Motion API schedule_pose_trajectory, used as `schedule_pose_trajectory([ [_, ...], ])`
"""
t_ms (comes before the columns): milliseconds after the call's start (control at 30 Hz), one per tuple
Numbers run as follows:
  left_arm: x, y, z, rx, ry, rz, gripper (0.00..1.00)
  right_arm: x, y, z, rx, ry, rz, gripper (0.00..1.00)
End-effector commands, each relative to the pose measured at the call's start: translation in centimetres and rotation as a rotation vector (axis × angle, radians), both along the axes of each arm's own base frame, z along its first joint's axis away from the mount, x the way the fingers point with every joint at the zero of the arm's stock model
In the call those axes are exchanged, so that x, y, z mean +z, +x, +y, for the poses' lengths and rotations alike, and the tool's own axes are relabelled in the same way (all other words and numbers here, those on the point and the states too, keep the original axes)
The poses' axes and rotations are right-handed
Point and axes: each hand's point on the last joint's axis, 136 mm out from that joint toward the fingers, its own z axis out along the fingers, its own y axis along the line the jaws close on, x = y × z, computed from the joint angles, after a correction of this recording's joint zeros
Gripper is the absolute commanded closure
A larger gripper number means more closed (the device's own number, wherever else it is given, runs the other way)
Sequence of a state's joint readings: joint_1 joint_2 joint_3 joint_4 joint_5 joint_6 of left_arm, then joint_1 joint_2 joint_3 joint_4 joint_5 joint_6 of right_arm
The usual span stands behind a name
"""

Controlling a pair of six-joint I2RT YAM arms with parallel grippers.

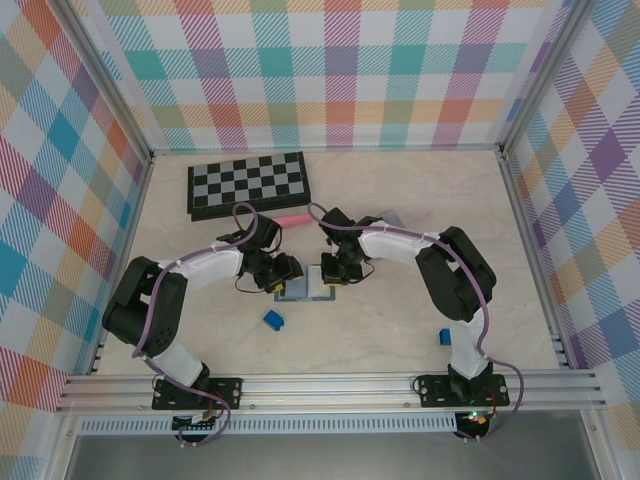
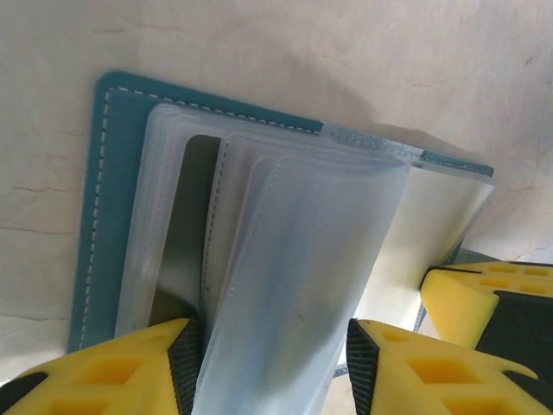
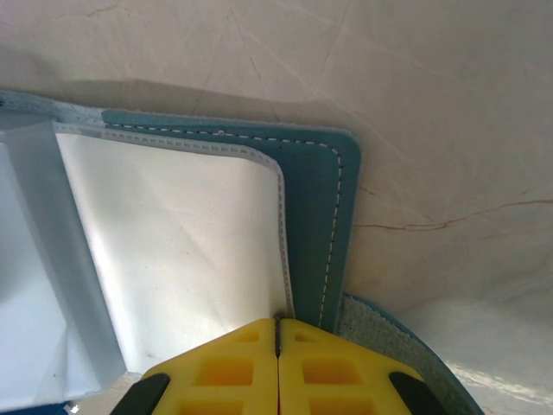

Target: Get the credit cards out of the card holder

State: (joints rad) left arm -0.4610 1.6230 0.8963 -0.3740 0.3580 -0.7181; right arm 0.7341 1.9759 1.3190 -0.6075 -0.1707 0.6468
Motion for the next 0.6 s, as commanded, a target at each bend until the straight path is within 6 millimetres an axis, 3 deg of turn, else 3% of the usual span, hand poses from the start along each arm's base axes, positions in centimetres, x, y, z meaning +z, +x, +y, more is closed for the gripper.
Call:
schedule_pose_trajectory([
  [0, 0.5, 0.2, -1.2, -0.01, -0.087, 0.004, 0.51, -2.1, -0.8, -1.2, 0.002, -0.07, 0.051, 0.93],
  [300, 2.1, 0.5, -1.7, -0.014, -0.126, -0.027, 0.6, -1.9, -0.8, -1.1, 0.0, -0.063, 0.05, 0.93],
  [567, 3.2, 0.8, -3.1, -0.03, -0.223, -0.059, 0.76, -1.7, -0.8, -1.1, -0.002, -0.06, 0.047, 0.93],
])
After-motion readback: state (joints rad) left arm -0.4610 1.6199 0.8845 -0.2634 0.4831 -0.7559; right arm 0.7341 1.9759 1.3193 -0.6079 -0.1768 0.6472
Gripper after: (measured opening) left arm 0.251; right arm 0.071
